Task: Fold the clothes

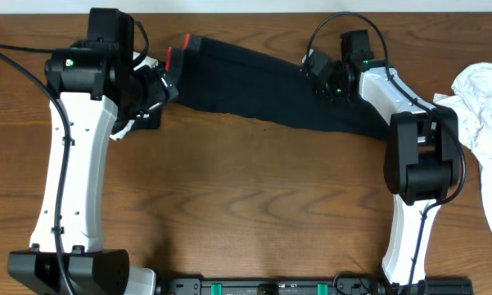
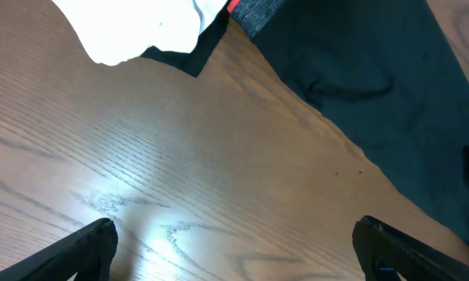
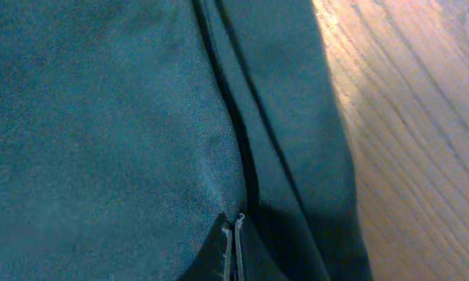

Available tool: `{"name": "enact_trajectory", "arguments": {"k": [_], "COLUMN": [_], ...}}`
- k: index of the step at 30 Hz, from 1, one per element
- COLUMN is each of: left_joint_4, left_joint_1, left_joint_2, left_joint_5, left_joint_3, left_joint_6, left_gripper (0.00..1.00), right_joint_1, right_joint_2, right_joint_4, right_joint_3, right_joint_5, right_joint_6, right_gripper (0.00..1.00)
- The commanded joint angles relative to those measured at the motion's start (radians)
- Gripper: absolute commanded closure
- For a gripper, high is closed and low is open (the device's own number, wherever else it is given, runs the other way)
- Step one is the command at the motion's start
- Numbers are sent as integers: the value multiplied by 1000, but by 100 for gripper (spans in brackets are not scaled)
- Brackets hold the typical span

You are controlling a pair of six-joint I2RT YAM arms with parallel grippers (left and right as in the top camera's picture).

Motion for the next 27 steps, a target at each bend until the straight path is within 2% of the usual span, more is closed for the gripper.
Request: {"name": "enact_trajectory", "arguments": {"k": [1, 6, 15, 24, 26, 27], "left_joint_4": [-5, -5, -5, -5, -5, -5], "left_joint_1": [2, 2, 2, 2, 2, 2], "left_joint_2": [1, 1, 1, 1, 1, 1], "left_joint_5": [-8, -8, -8, -8, -8, -8], "left_joint_3": [12, 12, 12, 12, 12, 12], "left_joint_6": [2, 2, 2, 2, 2, 2], "left_gripper": [2, 2, 2, 2, 2, 2], "right_joint_1": [-11, -19, -31, -29, -29, -30], "right_joint_2": [-36, -31, -31, 24, 44, 50], "right_joint_4": [18, 19, 100, 96, 98, 104], "right_joint_3": [-3, -4, -5, -5, -5, -5], "right_joint_5": [13, 73, 83, 87, 96, 106], "right_joint_6": [35, 33, 57, 57, 76, 97], "right_gripper": [99, 99, 99, 99, 94, 89]}}
